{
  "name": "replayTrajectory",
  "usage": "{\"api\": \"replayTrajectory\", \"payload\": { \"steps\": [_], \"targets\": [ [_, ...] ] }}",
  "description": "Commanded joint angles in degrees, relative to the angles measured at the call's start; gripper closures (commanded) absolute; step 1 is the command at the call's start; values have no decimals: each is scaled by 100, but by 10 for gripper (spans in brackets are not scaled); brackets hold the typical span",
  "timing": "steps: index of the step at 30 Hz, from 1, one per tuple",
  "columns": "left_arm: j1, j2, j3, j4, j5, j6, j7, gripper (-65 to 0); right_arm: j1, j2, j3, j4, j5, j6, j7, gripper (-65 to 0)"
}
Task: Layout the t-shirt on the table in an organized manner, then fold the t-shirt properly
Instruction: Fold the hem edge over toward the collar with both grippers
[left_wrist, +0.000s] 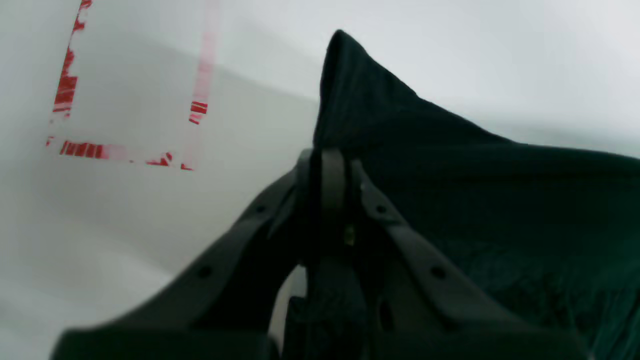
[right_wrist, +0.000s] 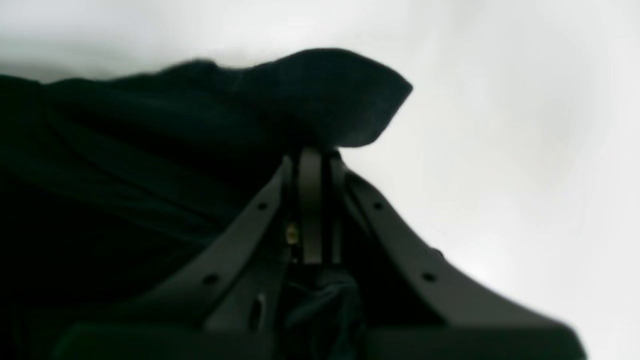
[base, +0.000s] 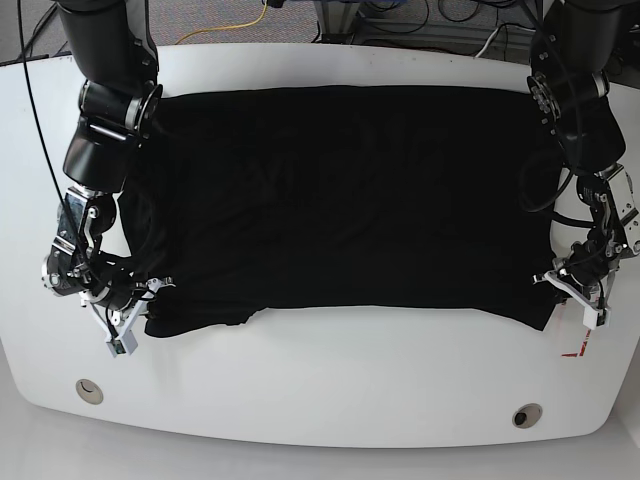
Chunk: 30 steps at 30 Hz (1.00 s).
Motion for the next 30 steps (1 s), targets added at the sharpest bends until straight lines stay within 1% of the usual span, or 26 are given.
{"api": "replayTrajectory", "payload": {
  "steps": [1, 3, 5, 9, 10, 12, 13, 15, 20, 24, 30],
  "targets": [
    [-166, -119, -12, 108, -56, 13, -139, -3, 179, 112, 14, 133, 82, -10, 61, 0],
    [-166, -119, -12, 108, -56, -40, -87, -3, 188, 121, 14, 142, 82, -10, -97, 0],
    [-166, -128, -12, 108, -56, -207, 80, -1, 188, 129, 14, 151, 99, -10, -273, 0],
    [-166, -128, -12, 196, -47, -717, 546, 0, 135, 129, 32, 529, 108, -10, -643, 0],
    [-166, -128, -12, 231, -47, -787, 608, 0, 74, 129, 32, 634, 108, -10, -713, 0],
    [-122, -128, -21, 398, -30, -1002, 898, 0, -164, 103, 49, 1144, 108, -10, -1012, 0],
    [-95, -128, -21, 442, -30, -1002, 968, 0, -208, 103, 49, 1258, 108, -10, -1082, 0],
    [98, -181, -21, 750, -47, -1002, 1267, 0, -445, 77, 49, 1882, 108, -10, -1451, 0],
    [476, -242, -21, 1427, -47, -1002, 1557, 0, -876, -82, 67, 2797, 117, -10, -1952, 0],
    [757, -242, -21, 1823, -47, -1002, 1645, 0, -1271, -99, 76, 3395, 117, -10, -2155, 0],
    [1083, -321, -30, 2306, -47, -1002, 2006, 0, -1781, -126, 76, 4036, 117, -10, -2392, 0]
  ]
}}
